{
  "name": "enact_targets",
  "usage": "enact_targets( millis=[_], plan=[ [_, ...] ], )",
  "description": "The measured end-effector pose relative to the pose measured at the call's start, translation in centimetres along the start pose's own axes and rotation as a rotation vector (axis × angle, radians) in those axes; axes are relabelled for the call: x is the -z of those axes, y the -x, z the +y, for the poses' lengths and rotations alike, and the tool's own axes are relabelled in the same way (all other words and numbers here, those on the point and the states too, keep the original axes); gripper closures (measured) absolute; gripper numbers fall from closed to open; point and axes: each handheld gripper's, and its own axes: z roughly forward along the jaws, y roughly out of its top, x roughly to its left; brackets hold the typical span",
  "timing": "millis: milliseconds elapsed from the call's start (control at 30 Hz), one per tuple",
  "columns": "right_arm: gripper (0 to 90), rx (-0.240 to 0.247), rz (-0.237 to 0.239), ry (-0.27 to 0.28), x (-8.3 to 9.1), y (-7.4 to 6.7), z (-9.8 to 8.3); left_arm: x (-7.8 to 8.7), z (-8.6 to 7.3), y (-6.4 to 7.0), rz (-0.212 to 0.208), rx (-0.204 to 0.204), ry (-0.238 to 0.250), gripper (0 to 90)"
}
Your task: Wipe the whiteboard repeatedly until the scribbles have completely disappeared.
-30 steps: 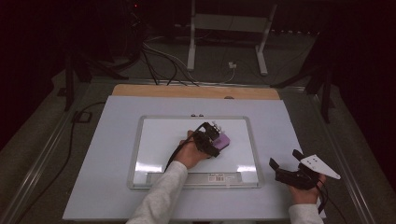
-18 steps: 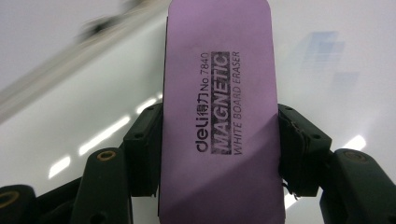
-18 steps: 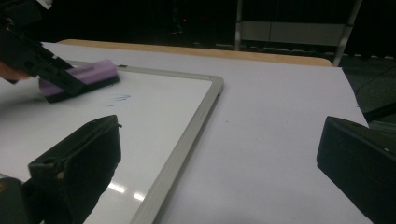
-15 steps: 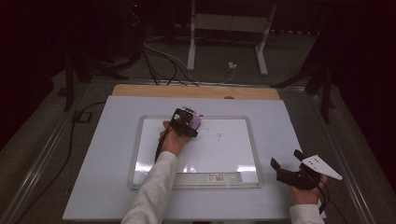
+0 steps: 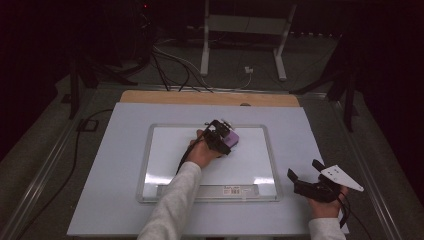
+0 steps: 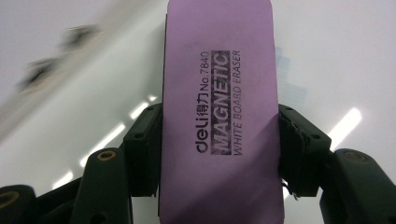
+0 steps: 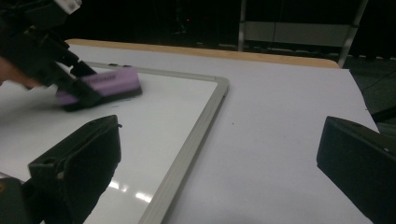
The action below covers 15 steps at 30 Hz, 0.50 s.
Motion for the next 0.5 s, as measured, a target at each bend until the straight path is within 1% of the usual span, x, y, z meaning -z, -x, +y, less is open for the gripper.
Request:
enact_targets(
  millis=[33, 67, 100, 133, 167, 200, 233, 300, 400, 433, 500],
  plan=[
    [0.1, -0.001, 0.0, -0.002, 0.0, 0.0, 0.0, 0.1, -0.1, 0.6, -0.034, -0.034, -0.008, 41.9],
    [0.1, 0.0, 0.0, -0.002, 0.0, 0.0, 0.0, 0.2, -0.1, 1.1, -0.044, -0.062, -0.009, 41.9],
    [0.1, 0.003, 0.001, 0.0, 0.0, -0.1, 0.0, 0.3, -0.1, 1.5, -0.042, -0.077, -0.009, 41.9],
    [0.1, 0.004, 0.001, -0.002, 0.0, -0.1, 0.0, 0.3, -0.1, 1.6, -0.033, -0.082, -0.009, 41.9],
    [0.1, 0.006, 0.001, -0.003, 0.0, -0.2, 0.0, 0.2, -0.1, 1.5, -0.038, -0.078, -0.01, 41.9],
    [0.1, 0.006, 0.001, -0.002, 0.0, -0.2, 0.0, 0.2, -0.1, 1.2, -0.036, -0.055, -0.005, 41.9],
    [0.1, 0.006, 0.001, -0.002, 0.0, -0.2, 0.0, 0.0, -0.1, 0.8, -0.018, -0.027, 0.006, 41.9],
    [0.1, 0.002, -0.001, -0.001, 0.0, -0.1, 0.0, -0.1, -0.2, -0.5, 0.013, 0.049, 0.023, 41.9],
    [0.1, 0.001, -0.002, 0.003, 0.1, 0.0, 0.0, 0.1, -0.8, -2.9, 0.068, 0.15, 0.017, 41.9],
    [0.1, -0.002, -0.003, 0.003, 0.1, 0.1, 0.0, 0.2, -1.2, -3.6, 0.094, 0.176, 0.013, 41.9],
    [0.1, -0.005, -0.003, 0.002, 0.2, 0.1, 0.0, 0.6, -1.9, -5.1, 0.14, 0.244, -0.002, 41.9]
  ],
)
